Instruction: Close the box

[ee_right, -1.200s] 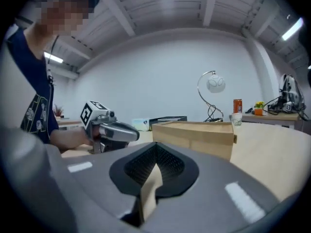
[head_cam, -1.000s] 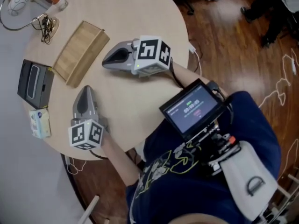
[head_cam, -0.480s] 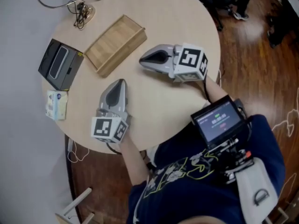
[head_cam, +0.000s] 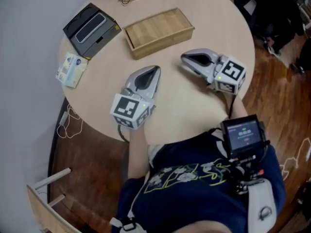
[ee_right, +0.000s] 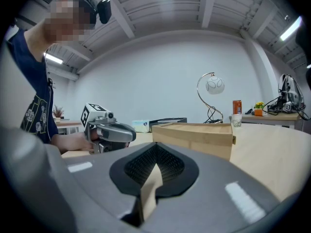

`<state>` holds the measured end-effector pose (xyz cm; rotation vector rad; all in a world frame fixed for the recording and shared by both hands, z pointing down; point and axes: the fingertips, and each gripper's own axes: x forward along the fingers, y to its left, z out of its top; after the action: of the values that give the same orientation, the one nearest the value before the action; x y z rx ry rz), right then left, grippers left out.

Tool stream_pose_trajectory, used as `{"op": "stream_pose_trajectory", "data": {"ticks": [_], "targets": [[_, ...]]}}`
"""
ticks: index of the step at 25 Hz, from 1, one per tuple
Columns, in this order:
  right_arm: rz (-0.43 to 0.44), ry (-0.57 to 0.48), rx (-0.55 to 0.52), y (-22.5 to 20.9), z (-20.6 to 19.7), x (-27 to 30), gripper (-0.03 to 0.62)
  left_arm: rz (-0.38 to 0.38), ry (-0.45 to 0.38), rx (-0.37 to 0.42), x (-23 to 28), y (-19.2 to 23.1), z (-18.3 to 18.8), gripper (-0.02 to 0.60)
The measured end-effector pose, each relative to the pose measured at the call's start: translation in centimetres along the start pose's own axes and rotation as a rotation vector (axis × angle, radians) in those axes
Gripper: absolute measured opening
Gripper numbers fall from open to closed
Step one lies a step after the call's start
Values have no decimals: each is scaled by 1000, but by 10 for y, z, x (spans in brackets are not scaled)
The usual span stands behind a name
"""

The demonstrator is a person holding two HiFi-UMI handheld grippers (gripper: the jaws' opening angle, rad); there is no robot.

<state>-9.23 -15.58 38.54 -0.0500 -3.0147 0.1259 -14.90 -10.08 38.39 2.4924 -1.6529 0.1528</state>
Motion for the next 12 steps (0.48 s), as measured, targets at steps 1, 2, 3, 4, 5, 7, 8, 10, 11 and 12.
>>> {"op": "stream_pose_trajectory", "data": {"ticks": [1, 2, 3, 4, 5, 7, 8, 10, 11, 12], "targets": [[-8, 9, -1, -2, -1, -2, 0, -1, -4, 0, 2, 0, 0, 3], [-22, 27, -2, -4, -1, -4, 0, -3, -8, -1, 3, -1, 1, 3], [-36, 42, -3, -4, -1, -5, 0, -3, -10, -4, 3, -1, 1, 3], [-44, 49, -7, -4, 1, -4, 0, 0, -10, -5, 2, 0, 1, 3], [-49, 51, -13, -4, 3, -3, 0, 4, -9, -5, 0, 1, 1, 3], [-39, 42, -16, -2, 3, 0, 0, 12, -5, -5, -2, 2, 1, 3], [-27, 34, -10, -2, 1, 0, 0, 14, -5, -5, -2, 2, 0, 3], [-20, 30, -6, -1, 0, -1, 0, 15, -7, -4, -2, 2, 0, 3], [-25, 35, -8, -2, 1, -1, 0, 15, -8, -3, -2, 2, 0, 3], [-29, 38, -9, -2, 1, -1, 0, 13, -8, -1, -1, 1, 1, 3]]}}
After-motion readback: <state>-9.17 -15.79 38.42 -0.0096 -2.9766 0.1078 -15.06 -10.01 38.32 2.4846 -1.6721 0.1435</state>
